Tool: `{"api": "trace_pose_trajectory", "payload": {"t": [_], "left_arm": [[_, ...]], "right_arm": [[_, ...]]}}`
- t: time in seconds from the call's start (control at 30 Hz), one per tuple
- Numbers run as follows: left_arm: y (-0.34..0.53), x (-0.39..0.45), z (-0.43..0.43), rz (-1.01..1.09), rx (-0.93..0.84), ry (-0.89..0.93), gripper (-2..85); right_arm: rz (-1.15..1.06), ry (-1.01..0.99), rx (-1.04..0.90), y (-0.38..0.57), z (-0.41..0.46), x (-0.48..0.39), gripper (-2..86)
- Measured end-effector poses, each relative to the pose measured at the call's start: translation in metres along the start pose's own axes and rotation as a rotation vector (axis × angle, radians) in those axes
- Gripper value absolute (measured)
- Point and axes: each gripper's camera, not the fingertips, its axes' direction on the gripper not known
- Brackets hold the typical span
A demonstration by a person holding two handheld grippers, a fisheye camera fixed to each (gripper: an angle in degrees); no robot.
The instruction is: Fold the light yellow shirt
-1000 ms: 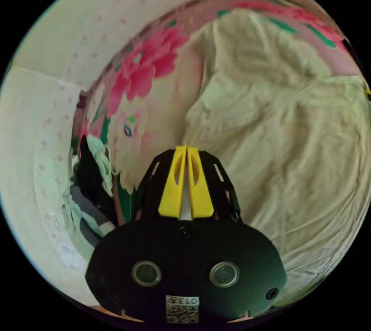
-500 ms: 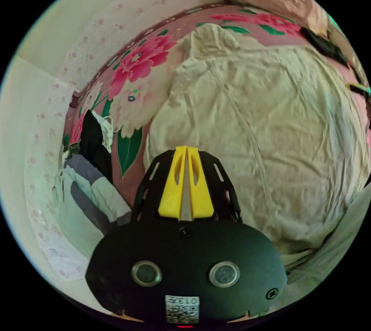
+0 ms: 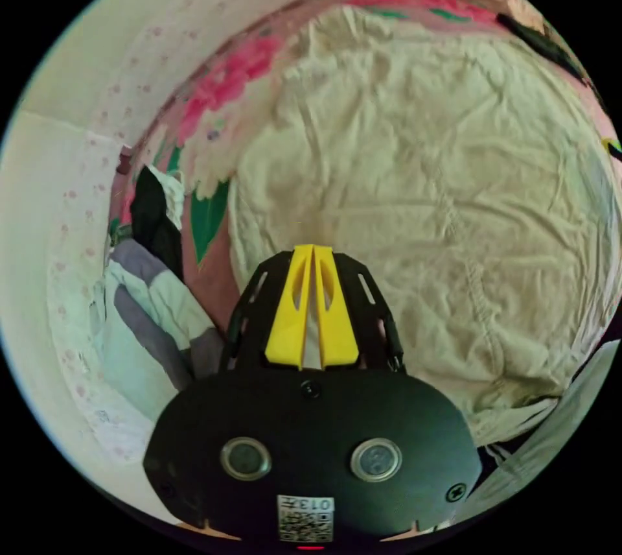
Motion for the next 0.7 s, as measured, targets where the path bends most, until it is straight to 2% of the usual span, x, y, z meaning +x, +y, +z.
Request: {"api": "trace_pose_trajectory", "payload": {"t": [0.03, 0.07, 0.1, 0.17, 0.2, 0.23, 0.27, 0.33, 0.37, 0.4, 0.43, 0.47, 0.5, 0.53, 0.6, 0.7], "left_arm": [[0.003, 0.007, 0.029, 0.021, -0.128, 0.011, -0.3], [0.013, 0.008, 0.025, -0.006, 0.004, -0.063, -0.3], [0.013, 0.008, 0.032, 0.000, -0.047, -0.068, -0.3], [0.003, -0.002, 0.026, -0.067, -0.107, -0.032, -0.3], [-0.001, -0.004, 0.022, -0.062, -0.088, 0.012, -0.3], [-0.004, -0.008, 0.007, -0.064, 0.029, 0.073, -0.3], [-0.009, -0.007, -0.006, -0.066, 0.141, 0.048, -0.3], [-0.024, 0.000, -0.006, -0.050, 0.220, -0.036, -0.3], [-0.038, 0.006, 0.011, 0.016, 0.192, -0.023, -0.3], [-0.044, 0.008, 0.026, 0.042, 0.134, -0.002, -0.3], [-0.050, 0.006, 0.059, 0.066, 0.003, 0.054, -0.4], [-0.044, -0.006, 0.063, 0.026, 0.104, 0.057, -0.4], [-0.045, -0.012, 0.066, 0.005, 0.121, 0.091, -0.4], [-0.049, -0.024, 0.070, -0.033, 0.096, 0.148, -0.4], [-0.057, -0.037, 0.069, -0.081, 0.001, 0.184, -0.3], [-0.037, -0.040, 0.034, -0.012, 0.105, 0.312, -0.3]], "right_arm": [[-0.037, 0.020, -0.043, -0.001, 0.016, -0.012, -0.1], [-0.059, 0.076, -0.166, 0.001, 0.041, -0.017, -0.1], [-0.070, 0.068, -0.062, 0.005, 0.035, -0.018, -0.1], [0.023, 0.036, -0.064, 0.001, 0.034, -0.003, -0.1], [0.046, 0.030, -0.095, -0.005, 0.033, -0.001, -0.1], [0.055, 0.067, -0.116, -0.017, 0.027, -0.006, -0.1], [0.005, 0.070, -0.043, -0.026, 0.015, -0.020, -0.1], [-0.069, 0.023, -0.002, -0.042, 0.011, -0.044, -0.1], [-0.086, 0.009, -0.017, -0.054, 0.016, -0.058, -0.1], [-0.089, 0.007, -0.025, -0.059, 0.020, -0.063, -0.1], [-0.099, 0.008, -0.047, -0.067, 0.031, -0.072, -0.1], [-0.105, 0.047, -0.105, -0.072, 0.047, -0.076, -0.1], [-0.112, 0.080, -0.156, -0.073, 0.058, -0.077, -0.1], [-0.147, 0.066, -0.100, -0.072, 0.056, -0.076, -0.1], [-0.086, 0.015, -0.127, -0.077, 0.051, -0.065, -0.1], [-0.111, 0.061, -0.093, -0.071, 0.019, -0.075, -0.1]]}}
